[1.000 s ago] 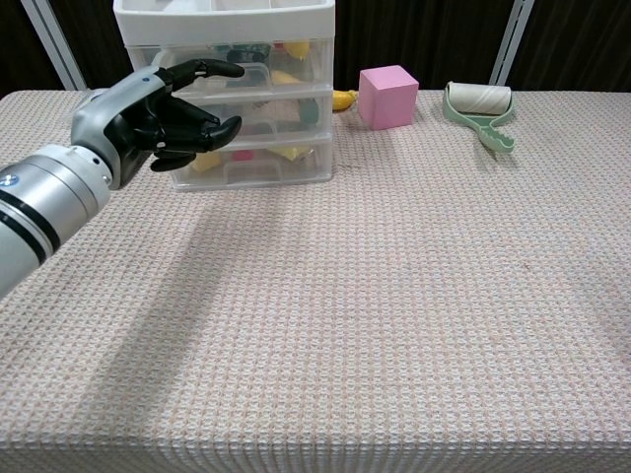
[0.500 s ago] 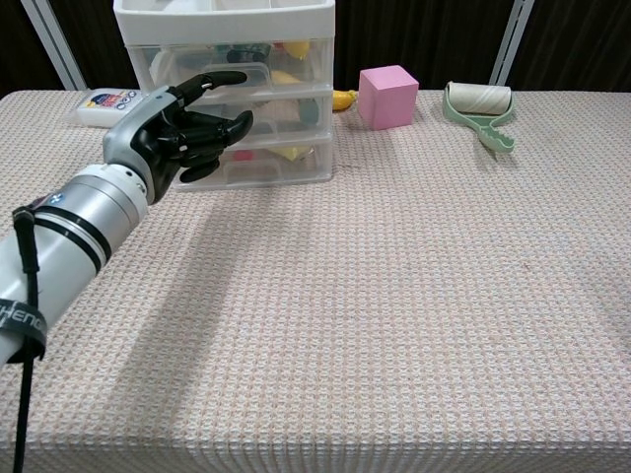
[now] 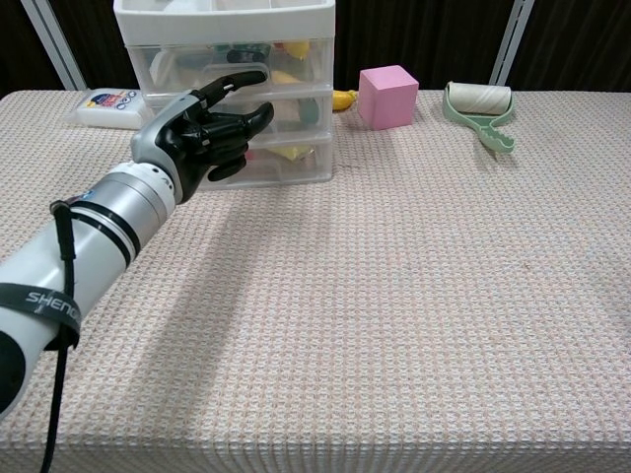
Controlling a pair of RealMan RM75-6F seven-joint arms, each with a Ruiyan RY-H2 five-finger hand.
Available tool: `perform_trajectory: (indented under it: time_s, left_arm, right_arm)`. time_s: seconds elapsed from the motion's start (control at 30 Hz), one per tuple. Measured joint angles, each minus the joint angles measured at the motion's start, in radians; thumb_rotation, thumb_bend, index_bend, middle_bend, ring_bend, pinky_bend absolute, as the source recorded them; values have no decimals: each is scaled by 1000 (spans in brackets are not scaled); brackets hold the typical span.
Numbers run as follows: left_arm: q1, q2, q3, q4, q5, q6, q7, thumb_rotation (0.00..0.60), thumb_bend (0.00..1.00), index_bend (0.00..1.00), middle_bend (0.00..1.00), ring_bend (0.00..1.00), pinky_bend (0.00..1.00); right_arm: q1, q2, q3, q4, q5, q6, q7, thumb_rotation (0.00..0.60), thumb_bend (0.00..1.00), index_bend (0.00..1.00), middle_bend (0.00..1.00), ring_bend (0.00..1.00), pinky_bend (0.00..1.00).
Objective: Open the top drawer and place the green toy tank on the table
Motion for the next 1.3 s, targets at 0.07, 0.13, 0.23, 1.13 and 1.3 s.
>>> perform_trajectory:
  time_s: [0.07, 0.13, 0.23, 1.13, 1.3]
  left_arm:
    - [-6, -2, -5, 6, 0, -9, -13, 600, 404, 208, 926, 1000, 1000]
    - [-12, -3, -11, 14, -3, -18, -25, 600, 406, 236, 926, 1000, 1000]
    - [-18, -3, -20, 21, -12, -33, -39, 600, 411, 289, 926, 1000, 1000]
    - [73, 33, 80, -85, 43, 48, -75, 600, 417, 279, 911, 1000, 1000]
    - [90, 52, 103, -127, 50, 58, -35, 600, 400, 165, 879, 983, 1000]
  right_arm:
    - [0, 0, 0, 1, 3, -1, 0, 600, 26, 0, 0, 0, 0]
    - [-1, 0, 1, 2, 5, -2, 1, 600, 26, 0, 0, 0, 0]
    - [-1, 0, 1, 3, 8, -3, 2, 600, 25, 0, 0, 0, 0]
    - [4, -10, -3, 9, -3, -13, -1, 600, 25, 0, 0, 0, 0]
    - [6, -8, -2, 11, -10, -11, 5, 600, 25, 0, 0, 0, 0]
